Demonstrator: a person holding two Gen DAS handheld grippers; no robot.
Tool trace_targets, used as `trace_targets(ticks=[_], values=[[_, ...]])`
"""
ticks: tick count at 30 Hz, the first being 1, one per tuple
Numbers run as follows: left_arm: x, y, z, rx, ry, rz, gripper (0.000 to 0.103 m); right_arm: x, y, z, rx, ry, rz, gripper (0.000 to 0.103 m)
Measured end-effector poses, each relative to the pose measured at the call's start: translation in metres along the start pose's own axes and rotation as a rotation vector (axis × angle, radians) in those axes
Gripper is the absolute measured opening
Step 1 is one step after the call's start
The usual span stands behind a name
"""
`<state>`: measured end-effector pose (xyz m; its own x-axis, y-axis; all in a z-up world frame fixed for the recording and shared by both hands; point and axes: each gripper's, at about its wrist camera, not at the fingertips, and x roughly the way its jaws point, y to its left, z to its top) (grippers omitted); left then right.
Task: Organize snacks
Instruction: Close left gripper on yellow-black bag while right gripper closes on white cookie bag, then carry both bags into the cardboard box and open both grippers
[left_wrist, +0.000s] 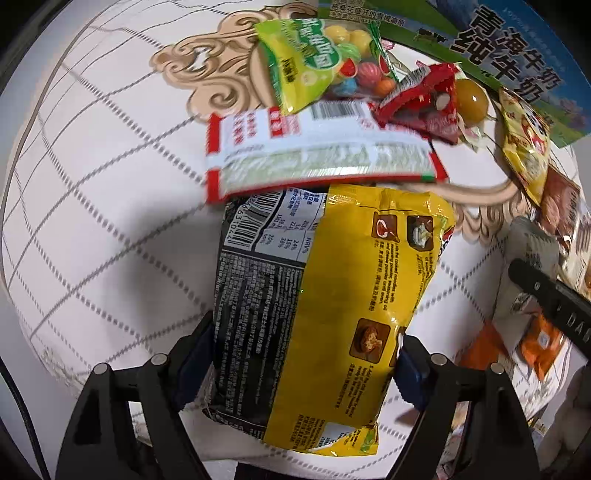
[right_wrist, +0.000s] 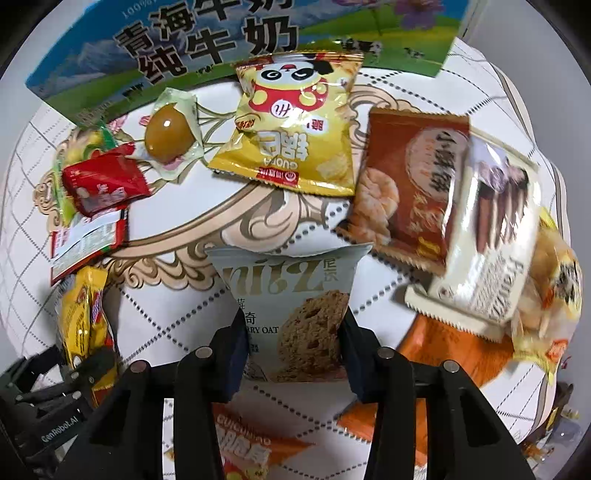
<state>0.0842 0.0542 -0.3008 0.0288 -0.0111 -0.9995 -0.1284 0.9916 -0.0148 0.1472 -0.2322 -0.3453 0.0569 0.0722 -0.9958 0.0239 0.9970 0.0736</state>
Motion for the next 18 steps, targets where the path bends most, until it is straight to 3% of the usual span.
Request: trace_targets(ticks=[4,10,14,18], values=[[-0.009,0.012,-0.028,0.002,-0.001,-0.007,0.083,0.007,-0.018,-0.002,0.022,-0.014,0.022,0.046],[-0.058,0.016,-0.051,0.025,-0.086,-0.057,0.083,-0.036,-0.017,-0.005,0.064,-0.078,0.101,0.046],[-0.108,0.009,-0.045,0.031,-0.172,-0.112,0.083,-0.075,-0.008,-0.007,0.05,-0.157,0.149,0.046],[-0.165,-0.007,-0.013,0.05,-0.249,-0.175,0.083,-0.136,0.001,-0.016,0.055,-0.236,0.214,0.046]])
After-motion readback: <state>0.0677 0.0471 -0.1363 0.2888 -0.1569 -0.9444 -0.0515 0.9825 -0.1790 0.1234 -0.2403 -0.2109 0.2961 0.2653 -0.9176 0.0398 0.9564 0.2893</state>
